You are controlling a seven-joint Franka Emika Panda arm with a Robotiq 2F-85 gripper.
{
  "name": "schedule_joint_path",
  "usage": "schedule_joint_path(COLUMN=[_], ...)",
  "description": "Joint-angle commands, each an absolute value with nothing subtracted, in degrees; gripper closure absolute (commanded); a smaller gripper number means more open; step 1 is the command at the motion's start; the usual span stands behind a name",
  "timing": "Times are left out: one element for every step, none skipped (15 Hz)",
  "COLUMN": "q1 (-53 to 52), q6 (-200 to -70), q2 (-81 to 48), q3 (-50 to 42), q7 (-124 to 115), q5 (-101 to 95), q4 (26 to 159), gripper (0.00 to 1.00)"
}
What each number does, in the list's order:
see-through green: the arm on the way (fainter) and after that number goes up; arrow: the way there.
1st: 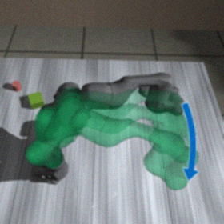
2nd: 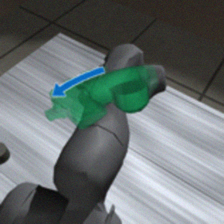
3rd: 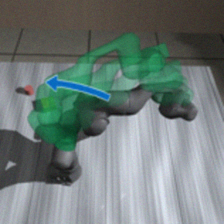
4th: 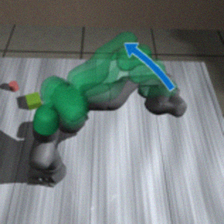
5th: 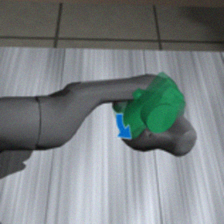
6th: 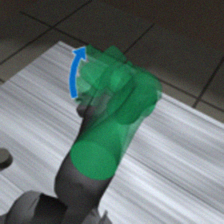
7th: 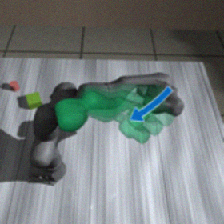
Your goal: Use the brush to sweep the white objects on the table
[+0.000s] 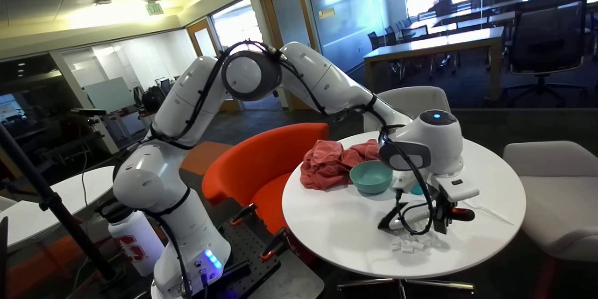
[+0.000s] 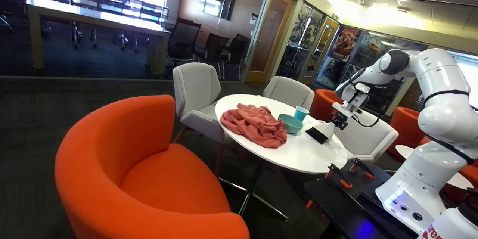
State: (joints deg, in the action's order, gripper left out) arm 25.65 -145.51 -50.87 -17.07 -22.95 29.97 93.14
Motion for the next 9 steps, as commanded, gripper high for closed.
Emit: schedule_joint_path(q1=[24.7,24.8,24.9,25.1,25.0,25.1,25.0,25.2,25.5], q6=[-146.7,-146.7,-146.8,-146.7,-146.7,-146.7,-146.7,-146.7,-146.6], q2=[-50.3,-50.4,-50.4,-50.6,-50.5,-50.8,-50.7,-50.7,-50.3], q3=[-19.7,-20.3,-20.7,-21.1,-21.7,-22.1,-22.7,-22.9,-22.9], q7=[-27.8,-28.5,-29.0,-29.6,-30.2,-30.9,-31.3,-31.7,-31.5], q5=[26.4,25.7,25.2,24.7,24.2,23.7,23.3,23.0,23.1], q4=[93.1,93.1,92.9,92.6,92.7,92.4,92.6,92.4,92.6], gripper=[1.0,1.0,1.0,1.0,1.0,1.0,1.0,1.0,1.0])
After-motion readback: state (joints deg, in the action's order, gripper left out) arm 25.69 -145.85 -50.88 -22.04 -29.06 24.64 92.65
